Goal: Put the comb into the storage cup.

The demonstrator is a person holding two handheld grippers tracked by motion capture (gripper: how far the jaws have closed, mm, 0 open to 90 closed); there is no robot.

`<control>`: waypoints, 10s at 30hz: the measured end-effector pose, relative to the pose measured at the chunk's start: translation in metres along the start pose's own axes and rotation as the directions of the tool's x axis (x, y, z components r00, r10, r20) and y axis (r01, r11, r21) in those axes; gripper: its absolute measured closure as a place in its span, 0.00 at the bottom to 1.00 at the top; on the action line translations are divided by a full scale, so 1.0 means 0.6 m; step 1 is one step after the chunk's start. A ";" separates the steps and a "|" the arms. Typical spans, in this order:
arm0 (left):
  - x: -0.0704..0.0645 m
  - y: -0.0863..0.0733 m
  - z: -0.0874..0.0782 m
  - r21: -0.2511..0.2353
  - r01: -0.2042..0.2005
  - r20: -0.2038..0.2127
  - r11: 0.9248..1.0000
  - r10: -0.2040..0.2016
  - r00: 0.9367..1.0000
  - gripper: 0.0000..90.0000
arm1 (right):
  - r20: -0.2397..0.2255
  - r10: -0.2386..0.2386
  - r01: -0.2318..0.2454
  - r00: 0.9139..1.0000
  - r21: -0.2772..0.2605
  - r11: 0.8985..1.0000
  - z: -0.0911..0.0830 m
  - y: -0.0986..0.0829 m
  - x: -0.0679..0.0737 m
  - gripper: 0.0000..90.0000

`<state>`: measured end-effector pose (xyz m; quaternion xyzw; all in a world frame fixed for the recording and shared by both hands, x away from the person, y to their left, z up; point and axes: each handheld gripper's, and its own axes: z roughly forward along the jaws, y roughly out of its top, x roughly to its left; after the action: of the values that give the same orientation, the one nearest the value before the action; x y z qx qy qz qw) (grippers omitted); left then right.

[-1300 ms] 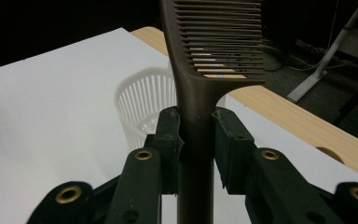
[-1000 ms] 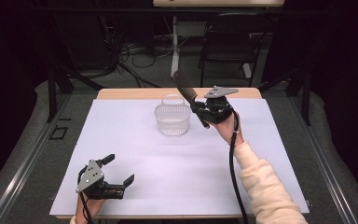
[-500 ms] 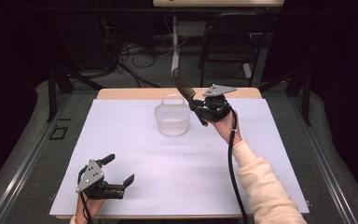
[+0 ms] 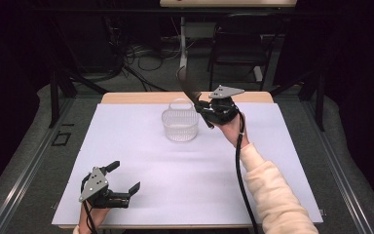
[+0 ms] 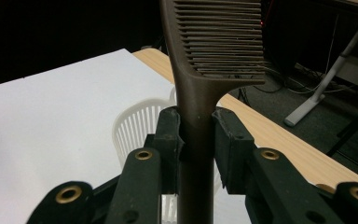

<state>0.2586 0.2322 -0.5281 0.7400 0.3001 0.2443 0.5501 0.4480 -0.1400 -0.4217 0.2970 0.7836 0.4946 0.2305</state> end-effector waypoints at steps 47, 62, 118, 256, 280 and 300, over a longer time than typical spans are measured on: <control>0.000 0.000 0.001 0.000 0.003 0.001 1.000 -0.003 1.000 0.00 | -0.005 -0.060 0.060 0.998 -0.043 0.997 0.019 0.018 -0.007 0.81; 0.000 0.000 0.001 -0.002 0.006 -0.001 1.000 -0.006 1.000 0.00 | -0.008 -0.077 0.077 0.997 -0.044 0.996 0.026 0.022 -0.004 0.81; 0.000 0.000 0.000 -0.001 0.004 0.001 1.000 -0.004 1.000 0.00 | -0.047 -0.135 0.132 0.990 -0.071 0.989 0.087 0.028 -0.003 0.81; 0.000 0.000 0.000 -0.002 0.002 0.002 1.000 -0.002 1.000 0.00 | -0.189 -0.232 0.264 0.954 0.164 0.950 0.185 -0.034 0.020 0.68; -0.001 0.000 0.002 -0.002 -0.001 0.001 1.000 0.001 1.000 0.00 | -0.181 -0.128 0.172 0.975 0.251 0.953 0.123 -0.001 0.013 0.22; -0.001 0.000 0.002 0.000 -0.003 -0.001 1.000 0.003 1.000 0.00 | -0.206 -0.129 0.195 0.970 0.347 0.917 0.049 -0.019 0.026 0.01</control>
<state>0.2587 0.2311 -0.5286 0.7404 0.2994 0.2454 0.5495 0.4535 -0.1142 -0.4451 0.2230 0.9012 0.3442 0.1404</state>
